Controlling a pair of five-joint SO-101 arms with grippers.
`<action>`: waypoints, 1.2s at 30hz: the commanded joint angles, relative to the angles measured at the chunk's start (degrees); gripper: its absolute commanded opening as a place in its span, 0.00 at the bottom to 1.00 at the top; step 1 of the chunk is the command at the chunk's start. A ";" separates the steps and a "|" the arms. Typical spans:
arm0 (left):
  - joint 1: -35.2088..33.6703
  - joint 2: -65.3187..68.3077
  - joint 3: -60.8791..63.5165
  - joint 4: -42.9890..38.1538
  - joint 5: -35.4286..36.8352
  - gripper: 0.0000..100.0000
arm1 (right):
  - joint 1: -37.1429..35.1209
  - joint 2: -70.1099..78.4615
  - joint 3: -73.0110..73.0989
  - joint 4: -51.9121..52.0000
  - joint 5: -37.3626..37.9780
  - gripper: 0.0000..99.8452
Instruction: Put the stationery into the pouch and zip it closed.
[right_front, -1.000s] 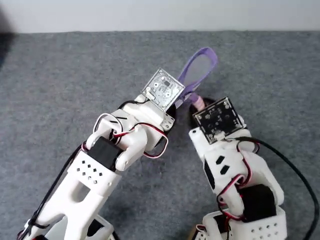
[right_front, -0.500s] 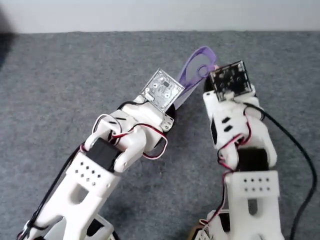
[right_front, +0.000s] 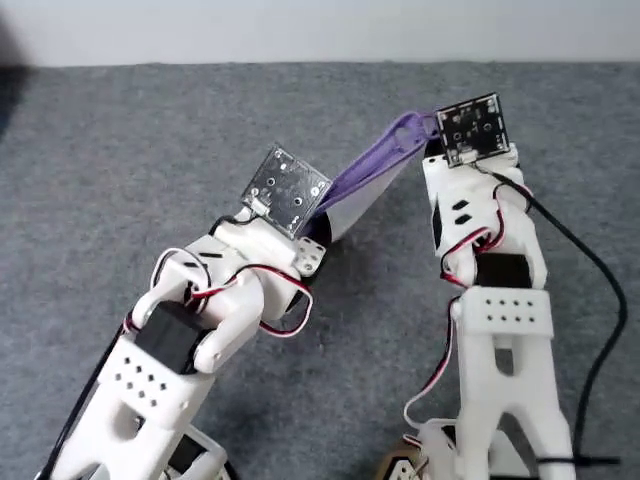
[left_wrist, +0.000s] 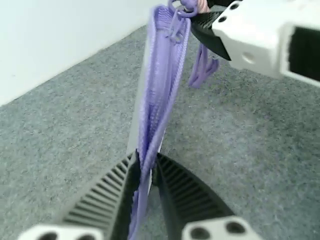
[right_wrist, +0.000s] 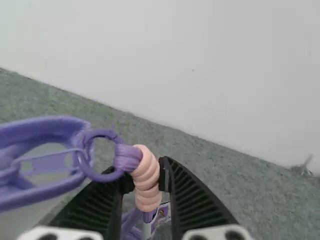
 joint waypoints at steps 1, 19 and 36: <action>-1.85 -5.80 0.75 0.62 0.79 0.01 | 5.85 5.41 -6.07 -1.45 -0.88 0.01; -1.85 -10.73 3.65 -0.18 0.79 0.01 | 3.12 5.58 -11.34 5.76 -0.97 0.01; -1.85 -10.29 -0.40 -2.29 12.13 0.26 | -12.97 -13.67 -11.34 23.08 -0.44 0.01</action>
